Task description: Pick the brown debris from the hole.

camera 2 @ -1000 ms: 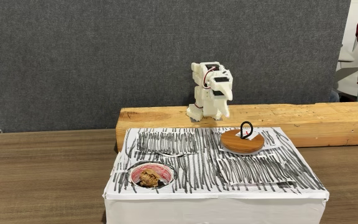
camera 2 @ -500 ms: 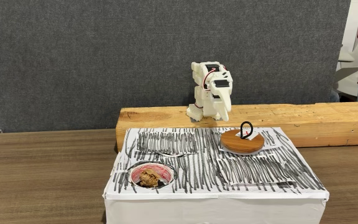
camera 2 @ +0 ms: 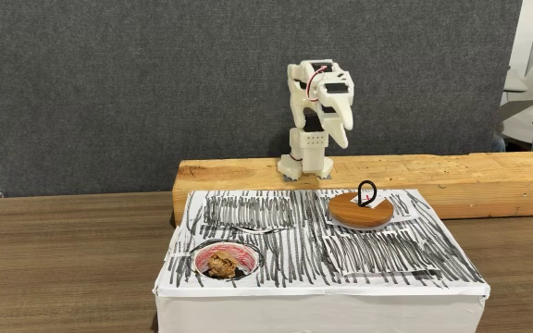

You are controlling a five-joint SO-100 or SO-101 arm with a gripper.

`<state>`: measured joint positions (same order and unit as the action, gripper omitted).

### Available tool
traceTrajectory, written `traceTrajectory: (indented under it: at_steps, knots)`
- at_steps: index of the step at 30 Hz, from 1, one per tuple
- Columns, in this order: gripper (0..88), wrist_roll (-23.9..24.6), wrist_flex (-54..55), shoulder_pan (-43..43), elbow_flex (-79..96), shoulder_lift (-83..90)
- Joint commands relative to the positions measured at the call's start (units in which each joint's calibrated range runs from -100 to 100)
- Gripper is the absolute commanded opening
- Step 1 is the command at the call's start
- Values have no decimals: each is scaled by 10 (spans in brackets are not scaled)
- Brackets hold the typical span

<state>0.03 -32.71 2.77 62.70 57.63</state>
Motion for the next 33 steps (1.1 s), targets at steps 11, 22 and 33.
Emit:
traceTrajectory:
  at_steps: [11, 22, 33]
  knots:
    - [177, 2, -346, -158, -770, -545]
    - [171, -3, -478, -281, -1024, -729]
    - [177, -3, -541, -289, -1033, -807]
